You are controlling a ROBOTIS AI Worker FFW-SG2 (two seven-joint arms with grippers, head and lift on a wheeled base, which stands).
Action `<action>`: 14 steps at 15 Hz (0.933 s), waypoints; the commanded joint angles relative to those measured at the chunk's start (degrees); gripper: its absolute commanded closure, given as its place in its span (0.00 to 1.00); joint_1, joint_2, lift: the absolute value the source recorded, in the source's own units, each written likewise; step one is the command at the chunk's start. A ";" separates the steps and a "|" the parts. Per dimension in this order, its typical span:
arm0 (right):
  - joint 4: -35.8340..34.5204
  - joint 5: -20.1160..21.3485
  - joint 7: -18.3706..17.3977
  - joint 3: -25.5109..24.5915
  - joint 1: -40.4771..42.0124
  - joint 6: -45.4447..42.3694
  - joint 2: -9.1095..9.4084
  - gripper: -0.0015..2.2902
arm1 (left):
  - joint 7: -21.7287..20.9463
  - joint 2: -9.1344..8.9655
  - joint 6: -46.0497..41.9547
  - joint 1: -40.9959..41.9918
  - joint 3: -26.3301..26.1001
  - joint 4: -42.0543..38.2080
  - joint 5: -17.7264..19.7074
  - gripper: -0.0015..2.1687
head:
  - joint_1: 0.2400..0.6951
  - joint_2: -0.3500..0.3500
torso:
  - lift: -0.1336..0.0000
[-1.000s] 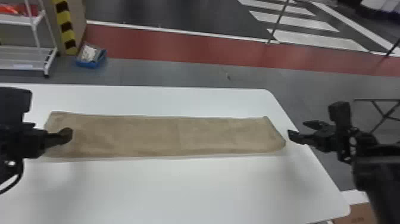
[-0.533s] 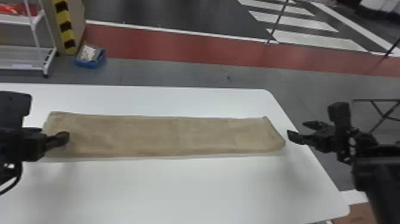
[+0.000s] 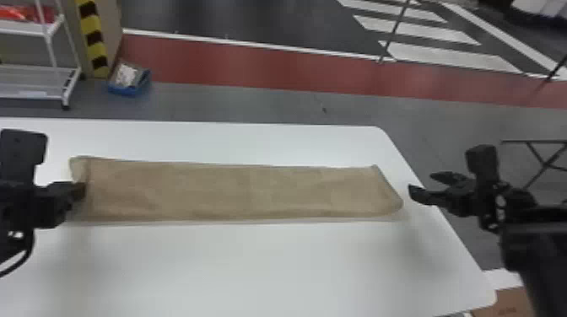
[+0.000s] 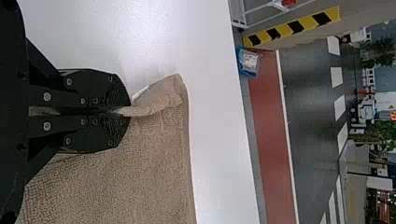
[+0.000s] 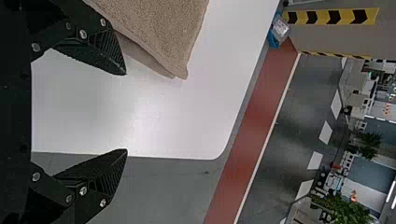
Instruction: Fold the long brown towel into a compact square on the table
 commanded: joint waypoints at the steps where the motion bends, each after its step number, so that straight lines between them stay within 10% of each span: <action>1: -0.17 0.00 0.01 0.11 0.00 0.00 0.32 0.15 | 0.26 0.01 -0.02 0.69 0.55 -2.62 0.60 0.67 | 1.00 0.10 | 0.04; 6: -3.95 0.44 0.01 0.90 1.14 1.58 2.43 0.15 | -0.01 0.27 8.60 0.77 4.07 -8.33 8.77 0.67 | 1.00 0.10 | 0.04; 11: -13.88 -0.35 0.36 2.04 3.69 6.15 8.49 0.15 | -1.06 -0.08 14.40 -1.16 13.47 -9.65 39.79 0.67 | 1.00 0.12 | 0.04; 14: -17.22 -0.79 0.27 5.12 3.78 8.79 12.88 0.15 | -1.06 0.01 14.57 -5.03 15.06 -8.86 47.53 0.67 | 1.00 0.13 | 0.04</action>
